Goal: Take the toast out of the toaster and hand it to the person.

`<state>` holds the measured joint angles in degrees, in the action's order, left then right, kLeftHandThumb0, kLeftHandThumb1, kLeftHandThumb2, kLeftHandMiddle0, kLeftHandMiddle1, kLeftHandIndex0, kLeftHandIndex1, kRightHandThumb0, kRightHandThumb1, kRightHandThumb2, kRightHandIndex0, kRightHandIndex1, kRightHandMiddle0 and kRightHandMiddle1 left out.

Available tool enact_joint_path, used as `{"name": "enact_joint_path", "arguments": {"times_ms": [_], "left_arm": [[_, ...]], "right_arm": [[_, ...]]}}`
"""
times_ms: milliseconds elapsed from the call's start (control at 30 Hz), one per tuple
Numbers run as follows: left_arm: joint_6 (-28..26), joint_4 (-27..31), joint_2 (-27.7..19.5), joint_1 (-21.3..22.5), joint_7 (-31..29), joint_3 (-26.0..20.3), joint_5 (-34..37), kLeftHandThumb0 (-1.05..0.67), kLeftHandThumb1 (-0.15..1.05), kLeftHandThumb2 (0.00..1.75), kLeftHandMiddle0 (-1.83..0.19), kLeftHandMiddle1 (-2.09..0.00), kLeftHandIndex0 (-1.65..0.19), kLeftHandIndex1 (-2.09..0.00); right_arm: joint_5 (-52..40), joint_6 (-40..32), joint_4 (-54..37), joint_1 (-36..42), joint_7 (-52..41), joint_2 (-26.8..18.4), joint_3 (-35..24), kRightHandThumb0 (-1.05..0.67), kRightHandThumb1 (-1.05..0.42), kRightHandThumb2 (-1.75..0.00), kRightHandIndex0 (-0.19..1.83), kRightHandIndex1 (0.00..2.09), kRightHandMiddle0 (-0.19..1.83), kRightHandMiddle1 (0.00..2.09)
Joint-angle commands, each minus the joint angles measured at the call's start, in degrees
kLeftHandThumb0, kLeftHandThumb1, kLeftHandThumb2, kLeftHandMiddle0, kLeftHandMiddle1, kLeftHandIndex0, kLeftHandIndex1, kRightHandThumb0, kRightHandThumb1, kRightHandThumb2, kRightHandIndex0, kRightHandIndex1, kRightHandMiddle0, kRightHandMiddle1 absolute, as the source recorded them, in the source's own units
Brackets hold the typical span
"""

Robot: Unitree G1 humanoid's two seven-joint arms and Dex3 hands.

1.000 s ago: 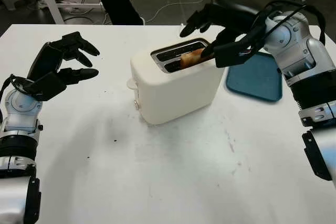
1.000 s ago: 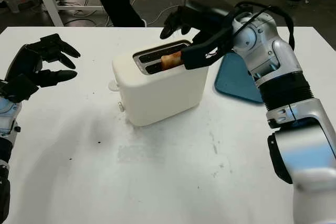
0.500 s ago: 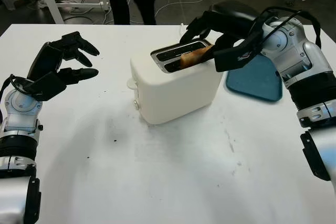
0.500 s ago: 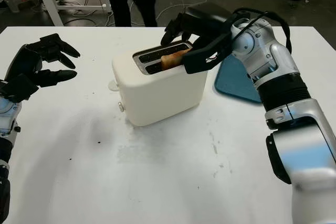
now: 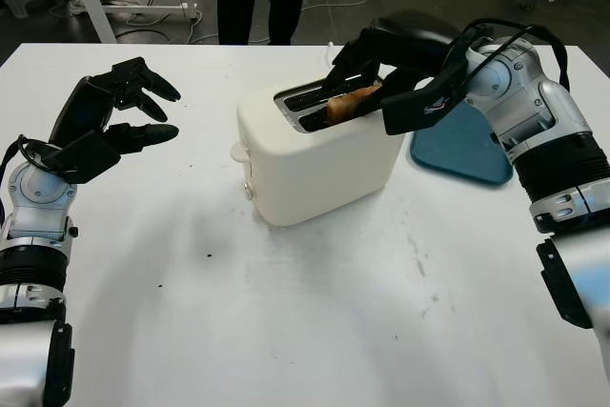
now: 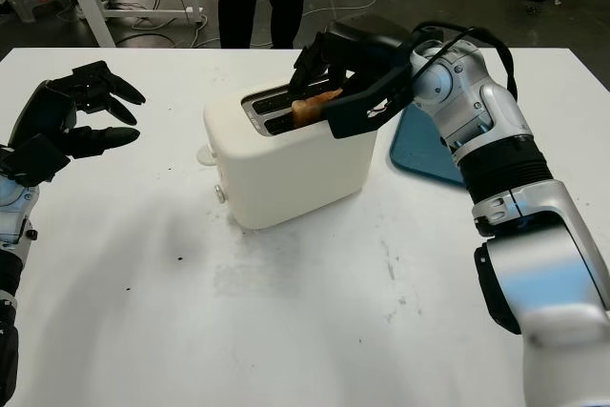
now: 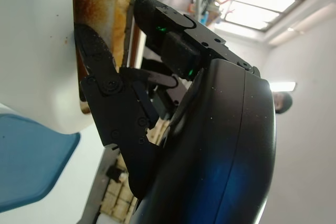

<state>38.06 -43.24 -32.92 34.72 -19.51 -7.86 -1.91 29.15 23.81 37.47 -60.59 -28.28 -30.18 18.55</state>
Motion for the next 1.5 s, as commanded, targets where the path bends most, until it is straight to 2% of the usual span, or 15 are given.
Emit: {"name": "enact_joint_path", "arguments": {"times_ms": [0, 200, 233, 300, 367, 500, 633, 767, 867, 933, 1000, 1033, 1133, 1233, 1467], "left_arm": [[0.53, 0.25, 0.02, 0.02, 0.31, -0.31, 0.73, -1.05, 0.92, 0.07, -0.6, -1.3, -0.48, -1.19], [0.04, 0.89, -0.04, -0.27, 0.36, -0.32, 0.7, -1.05, 0.92, 0.06, -0.6, -1.3, -0.48, -1.19], [0.03, 0.88, 0.01, -0.29, 0.31, -0.35, 0.8, -1.05, 0.92, 0.06, -0.6, -1.3, -0.48, -1.19], [-0.11, 1.01, 0.01, -0.36, 0.48, -0.32, 0.65, -1.05, 0.92, 0.06, -0.59, -1.3, -0.48, -1.19], [-0.04, 1.02, 0.0, -0.41, 0.59, -0.31, 0.56, -1.05, 0.92, 0.07, -0.59, -1.31, -0.48, -1.19], [-0.08, 0.91, 0.1, -0.45, 0.59, -0.41, 0.81, -1.05, 0.92, 0.07, -0.6, -1.31, -0.48, -1.2], [0.05, 0.6, 0.23, -0.39, 0.49, -0.46, 1.01, -1.05, 0.92, 0.06, -0.61, -1.3, -0.48, -1.19], [-0.18, 0.71, 0.09, -0.44, 0.6, -0.4, 0.7, -1.05, 0.92, 0.06, -0.61, -1.3, -0.49, -1.19], [0.06, 0.43, 0.17, -0.39, 0.49, -0.44, 0.85, -1.05, 0.92, 0.05, -0.61, -1.29, -0.49, -1.18], [0.44, 0.24, 0.23, -0.33, 0.61, -0.43, 0.78, -1.05, 0.92, 0.05, -0.61, -1.29, -0.49, -1.18], [0.71, 0.14, 0.37, -0.28, 0.55, -0.48, 0.95, -1.05, 0.92, 0.05, -0.62, -1.29, -0.49, -1.18], [0.72, 0.2, 0.42, -0.29, 0.55, -0.5, 1.0, -1.05, 0.92, 0.05, -0.61, -1.29, -0.49, -1.18], [0.57, 0.48, 0.37, -0.43, 0.73, -0.45, 0.78, -1.05, 0.92, 0.06, -0.62, -1.29, -0.49, -1.18], [0.17, 0.78, 0.16, -0.57, 1.05, -0.3, 0.29, -1.05, 0.92, 0.07, -0.61, -1.3, -0.49, -1.19], [0.22, 0.55, 0.21, -0.58, 0.66, -0.36, 0.86, -1.05, 0.92, 0.06, -0.62, -1.31, -0.49, -1.2]], "right_arm": [[-1.0, -1.24, 0.38, 0.99, -1.54, 0.42, 0.16, -0.34, -0.67, -0.01, 0.88, 0.82, 1.14, 0.07], [-1.26, 0.13, 0.25, 1.46, -0.15, 0.31, -0.04, -0.44, -0.7, -0.01, 1.06, 0.99, 1.33, 0.2], [-1.09, 0.43, 0.27, 1.52, 0.24, 0.27, 0.03, -0.46, -0.71, 0.0, 1.05, 1.07, 1.33, 0.27], [-0.85, 0.56, 0.19, 1.58, 0.51, 0.18, 0.23, -0.5, -0.73, 0.0, 1.04, 1.21, 1.19, 0.63], [-0.26, 0.63, 0.07, 1.58, 0.84, 0.01, 0.61, -0.54, -0.75, 0.0, 1.04, 1.29, 1.13, 0.81], [1.18, 1.7, 0.3, 1.55, 2.07, -0.42, 1.59, -0.58, -0.78, 0.0, 1.05, 1.4, 1.09, 0.97], [2.18, 3.36, 0.84, 1.33, 2.73, -0.86, 2.69, -0.6, -0.82, 0.0, 1.02, 1.69, 1.0, 1.35], [3.96, 5.34, 1.69, 1.47, 6.86, -1.12, 3.39, -0.61, -0.86, -0.01, 1.07, 1.74, 0.96, 1.59], [5.3, 8.68, 3.73, 1.04, 11.91, -1.21, 3.38, -0.58, -0.91, -0.05, 1.1, 1.67, 0.98, 1.45], [5.36, 10.41, 5.14, 0.41, 14.56, -1.28, 3.0, -0.55, -0.92, -0.1, 1.09, 1.71, 0.98, 1.37], [5.09, 11.66, 6.44, -0.38, 16.78, -1.33, 2.37, -0.52, -0.92, -0.12, 1.1, 1.74, 0.89, 1.63], [4.46, 12.99, 7.41, -0.88, 18.29, -1.3, 1.69, -0.51, -0.92, -0.13, 1.1, 1.74, 0.88, 1.69], [-1.34, 14.51, 10.65, -3.09, 16.04, -0.86, -1.73, -0.43, -0.92, -0.11, 1.09, 1.74, 0.86, 1.74], [-8.58, 12.78, 13.6, -5.96, 11.72, -0.38, -6.42, -0.36, -0.92, -0.11, 1.06, 1.75, 0.85, 1.74], [-18.9, 11.71, 21.84, -11.82, 6.71, -0.55, -14.59, -0.4, -0.92, -0.12, 1.09, 1.75, 0.9, 1.75]]}}
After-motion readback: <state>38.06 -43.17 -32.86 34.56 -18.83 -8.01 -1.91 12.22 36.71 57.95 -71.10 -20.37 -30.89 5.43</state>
